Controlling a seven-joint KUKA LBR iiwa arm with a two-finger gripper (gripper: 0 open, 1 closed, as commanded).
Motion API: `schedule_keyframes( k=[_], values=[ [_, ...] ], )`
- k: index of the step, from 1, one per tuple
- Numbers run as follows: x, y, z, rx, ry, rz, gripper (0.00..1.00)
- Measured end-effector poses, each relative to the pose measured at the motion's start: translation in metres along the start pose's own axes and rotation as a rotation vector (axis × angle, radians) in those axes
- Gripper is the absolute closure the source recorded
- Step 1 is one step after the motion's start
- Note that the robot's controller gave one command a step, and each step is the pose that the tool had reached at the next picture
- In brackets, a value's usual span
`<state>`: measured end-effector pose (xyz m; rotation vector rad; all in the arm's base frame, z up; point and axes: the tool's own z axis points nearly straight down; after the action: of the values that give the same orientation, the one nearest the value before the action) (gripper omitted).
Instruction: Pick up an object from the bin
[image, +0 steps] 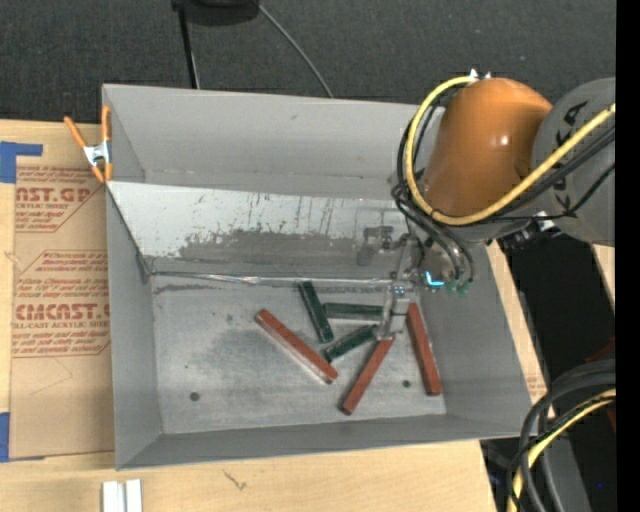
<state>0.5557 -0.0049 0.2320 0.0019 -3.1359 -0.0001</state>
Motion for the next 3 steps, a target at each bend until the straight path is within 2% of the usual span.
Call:
schedule_keyframes(
  k=[1, 2, 3],
  values=[
    [-0.002, 0.0, -0.004, 0.0, -0.008, 0.0, 0.0],
    [-0.003, -0.002, 0.046, 0.001, -0.013, -0.076, 0.0],
    [0.005, -0.026, 0.157, 0.0, -0.006, -0.265, 1.0]
  ],
)
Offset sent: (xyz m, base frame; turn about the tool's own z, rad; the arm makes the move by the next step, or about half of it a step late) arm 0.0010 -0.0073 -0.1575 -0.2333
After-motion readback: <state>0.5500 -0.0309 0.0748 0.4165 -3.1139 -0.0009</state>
